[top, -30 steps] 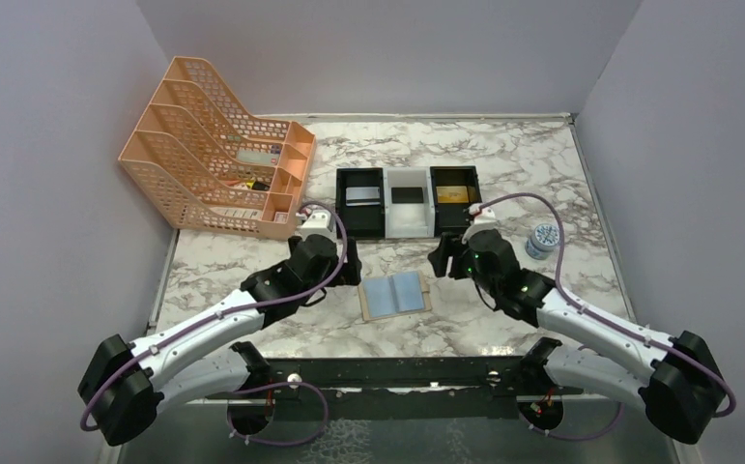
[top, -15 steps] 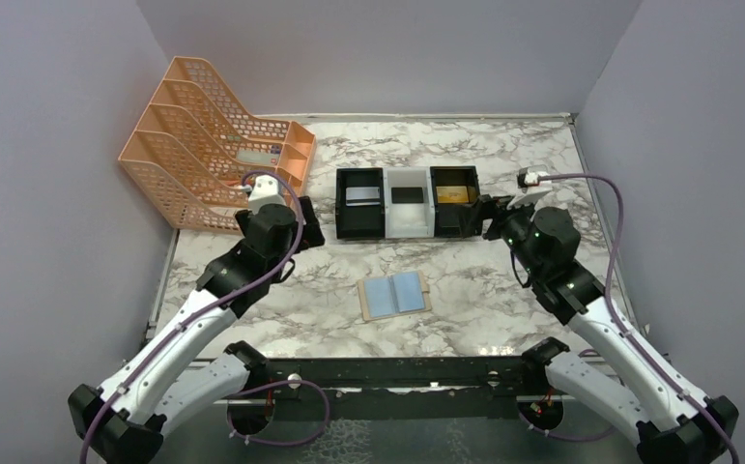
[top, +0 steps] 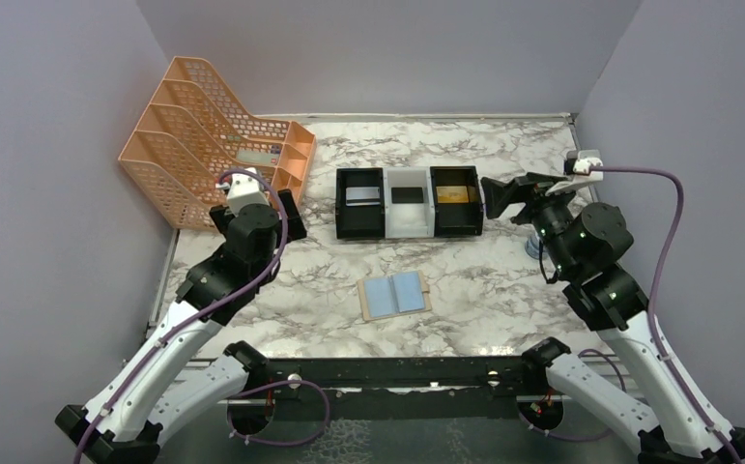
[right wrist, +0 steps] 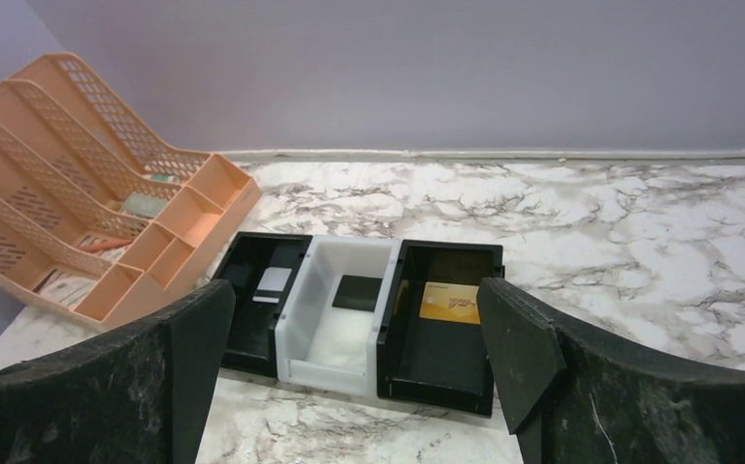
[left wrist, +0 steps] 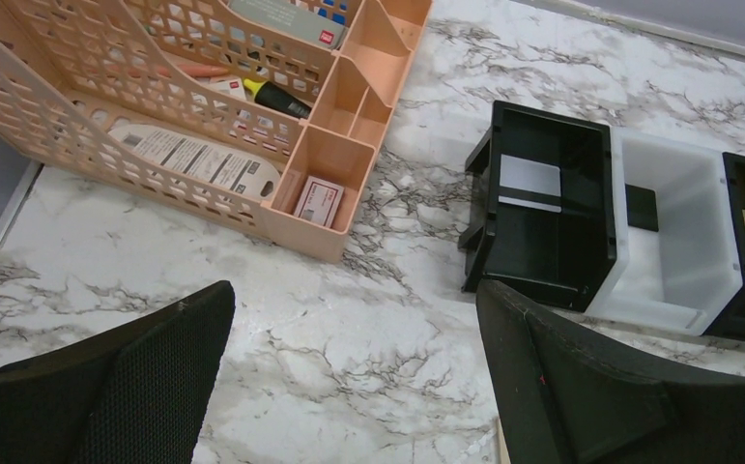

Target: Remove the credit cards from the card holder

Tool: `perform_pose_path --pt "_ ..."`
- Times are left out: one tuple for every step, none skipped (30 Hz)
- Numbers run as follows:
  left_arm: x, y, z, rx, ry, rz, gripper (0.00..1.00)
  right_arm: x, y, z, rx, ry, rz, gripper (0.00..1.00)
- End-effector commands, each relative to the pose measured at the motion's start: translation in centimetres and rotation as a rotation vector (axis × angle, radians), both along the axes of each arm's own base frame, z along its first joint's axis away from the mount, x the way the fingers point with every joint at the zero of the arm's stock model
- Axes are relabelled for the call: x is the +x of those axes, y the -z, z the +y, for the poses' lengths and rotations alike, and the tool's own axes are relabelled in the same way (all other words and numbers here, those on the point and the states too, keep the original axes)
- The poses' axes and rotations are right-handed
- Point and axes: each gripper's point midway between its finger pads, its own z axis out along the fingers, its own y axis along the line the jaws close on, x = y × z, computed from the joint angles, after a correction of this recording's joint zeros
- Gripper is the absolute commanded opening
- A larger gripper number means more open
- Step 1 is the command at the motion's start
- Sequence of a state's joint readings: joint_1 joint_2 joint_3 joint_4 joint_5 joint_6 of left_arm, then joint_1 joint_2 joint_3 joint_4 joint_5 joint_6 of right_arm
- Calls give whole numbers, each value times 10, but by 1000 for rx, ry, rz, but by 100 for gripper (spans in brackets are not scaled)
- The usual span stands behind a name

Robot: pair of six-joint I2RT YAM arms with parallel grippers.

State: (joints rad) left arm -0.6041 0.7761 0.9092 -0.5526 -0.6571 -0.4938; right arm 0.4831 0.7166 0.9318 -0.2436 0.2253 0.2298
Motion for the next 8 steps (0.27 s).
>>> perform_pose_path --pt "-2 -12 12 19 -46 -31 99 -4 3 -7 -21 22 4 99" --pt "-2 -12 12 20 -44 -29 99 -3 6 -6 -24 19 11 99" --pt "-3 -11 12 19 -44 -28 99 -2 10 -6 -27 20 19 100" --pt "-3 -11 12 18 -44 -27 99 0 13 -5 -26 21 29 100" --pt "-3 -9 12 20 -44 -23 99 1 15 -4 -26 20 41 99" --pt "-4 -8 13 24 -44 -19 99 2 17 -2 -26 17 53 99" --pt "-4 -6 14 27 -48 -16 99 3 18 -2 -28 17 59 99" --pt "-4 -5 14 29 -48 -13 99 4 20 -2 -29 18 64 99"
